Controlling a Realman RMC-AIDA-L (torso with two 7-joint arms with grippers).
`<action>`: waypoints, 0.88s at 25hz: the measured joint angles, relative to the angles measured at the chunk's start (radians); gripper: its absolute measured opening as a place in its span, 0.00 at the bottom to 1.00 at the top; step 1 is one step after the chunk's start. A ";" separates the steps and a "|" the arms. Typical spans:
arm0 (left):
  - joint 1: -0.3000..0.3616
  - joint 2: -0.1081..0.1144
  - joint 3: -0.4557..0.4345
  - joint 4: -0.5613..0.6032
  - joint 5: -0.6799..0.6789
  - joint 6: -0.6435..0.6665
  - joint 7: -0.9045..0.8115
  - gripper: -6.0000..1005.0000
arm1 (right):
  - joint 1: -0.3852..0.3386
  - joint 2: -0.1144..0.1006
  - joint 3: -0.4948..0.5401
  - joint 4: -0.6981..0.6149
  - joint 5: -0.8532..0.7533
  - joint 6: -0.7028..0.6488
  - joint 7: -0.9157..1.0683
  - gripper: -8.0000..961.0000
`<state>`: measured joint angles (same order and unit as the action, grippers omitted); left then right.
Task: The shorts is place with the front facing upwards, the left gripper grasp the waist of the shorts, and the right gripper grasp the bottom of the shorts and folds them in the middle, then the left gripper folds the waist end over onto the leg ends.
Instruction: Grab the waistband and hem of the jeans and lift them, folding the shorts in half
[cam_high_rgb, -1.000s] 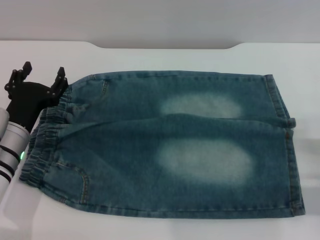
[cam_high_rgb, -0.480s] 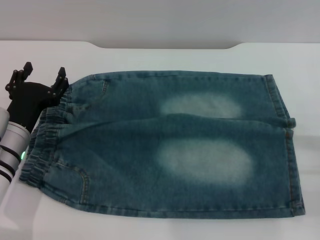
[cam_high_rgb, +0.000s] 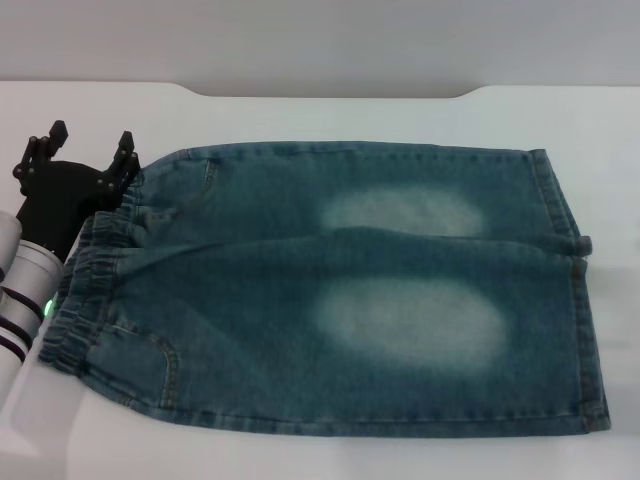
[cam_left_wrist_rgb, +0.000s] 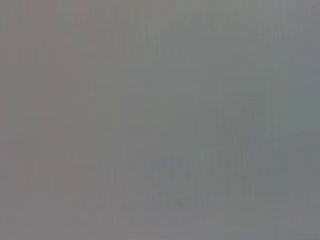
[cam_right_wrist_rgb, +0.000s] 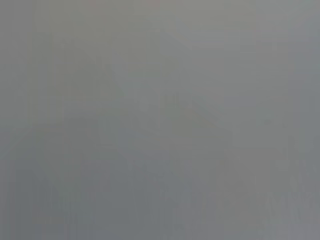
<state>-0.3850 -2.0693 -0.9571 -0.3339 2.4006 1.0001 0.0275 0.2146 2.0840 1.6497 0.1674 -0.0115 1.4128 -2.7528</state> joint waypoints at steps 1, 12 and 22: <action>0.000 0.000 0.000 0.000 0.000 0.000 0.000 0.79 | 0.004 0.002 -0.001 -0.008 0.000 -0.002 -0.035 0.81; 0.000 -0.001 0.002 -0.001 0.000 0.000 0.000 0.79 | 0.015 -0.007 -0.027 -0.039 -0.014 0.002 -0.129 0.81; 0.000 -0.002 0.008 0.002 0.000 0.000 -0.007 0.79 | 0.027 -0.009 -0.020 -0.041 -0.038 -0.027 -0.134 0.81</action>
<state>-0.3849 -2.0709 -0.9493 -0.3320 2.4007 1.0001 0.0201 0.2415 2.0754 1.6301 0.1261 -0.0491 1.3859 -2.8872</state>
